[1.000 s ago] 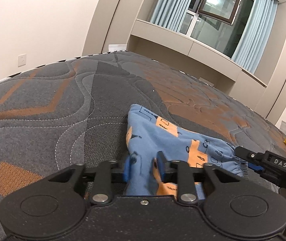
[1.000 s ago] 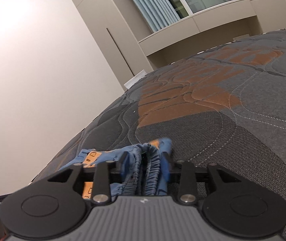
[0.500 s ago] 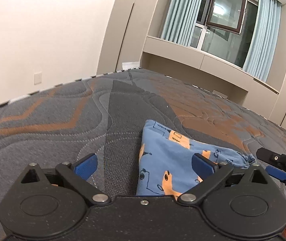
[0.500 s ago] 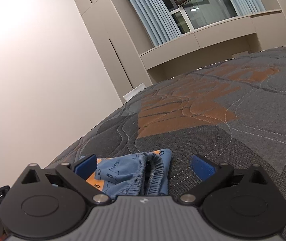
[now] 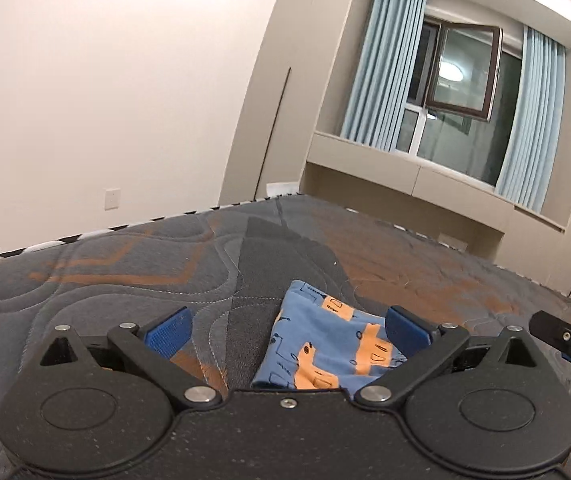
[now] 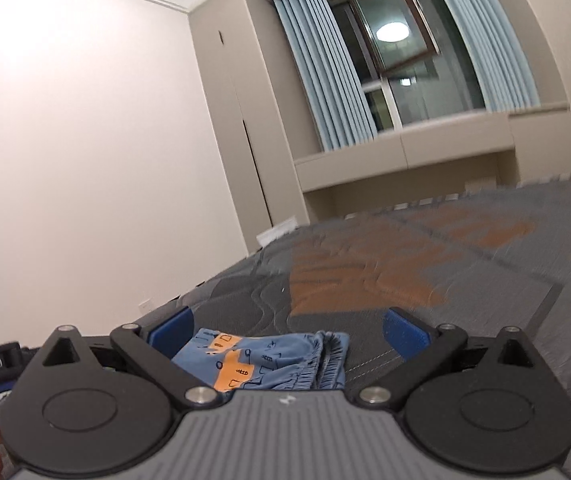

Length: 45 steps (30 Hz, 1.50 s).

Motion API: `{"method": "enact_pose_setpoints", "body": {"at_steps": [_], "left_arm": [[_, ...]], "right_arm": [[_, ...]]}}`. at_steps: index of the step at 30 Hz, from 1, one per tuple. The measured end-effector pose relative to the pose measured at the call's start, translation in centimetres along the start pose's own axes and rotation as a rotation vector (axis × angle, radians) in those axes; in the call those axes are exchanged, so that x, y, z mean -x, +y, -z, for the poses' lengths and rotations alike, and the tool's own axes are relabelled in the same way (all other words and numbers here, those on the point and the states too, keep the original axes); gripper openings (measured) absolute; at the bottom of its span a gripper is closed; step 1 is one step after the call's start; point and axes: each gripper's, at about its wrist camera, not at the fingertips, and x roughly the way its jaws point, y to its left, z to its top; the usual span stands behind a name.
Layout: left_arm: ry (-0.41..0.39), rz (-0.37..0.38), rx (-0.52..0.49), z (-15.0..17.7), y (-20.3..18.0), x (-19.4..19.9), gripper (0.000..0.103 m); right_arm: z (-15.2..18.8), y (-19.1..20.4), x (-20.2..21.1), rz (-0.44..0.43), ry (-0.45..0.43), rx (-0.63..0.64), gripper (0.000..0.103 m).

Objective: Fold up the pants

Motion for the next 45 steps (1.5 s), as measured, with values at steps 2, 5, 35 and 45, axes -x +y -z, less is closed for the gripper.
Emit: {"method": "enact_pose_setpoints", "body": {"at_steps": [2, 5, 35, 45], "left_arm": [[0.009, 0.01, -0.013, 0.1, -0.3, 1.1, 0.102], [0.041, 0.023, -0.045, 0.5, -0.9, 2.8, 0.102], [0.107, 0.08, -0.192, 6.6, 1.9, 11.0, 0.102], [0.063, 0.078, -0.239, 8.2, 2.1, 12.2, 0.102]], "right_arm": [[-0.1, 0.4, 1.8, 0.002, -0.006, 0.017, 0.103], [-0.2, 0.9, 4.0, 0.009, -0.004, 0.032, 0.103], [7.1, 6.2, 15.7, 0.154, -0.017, 0.204, 0.103], [9.7, 5.6, 16.4, 0.22, -0.004, 0.18, 0.103]]}}
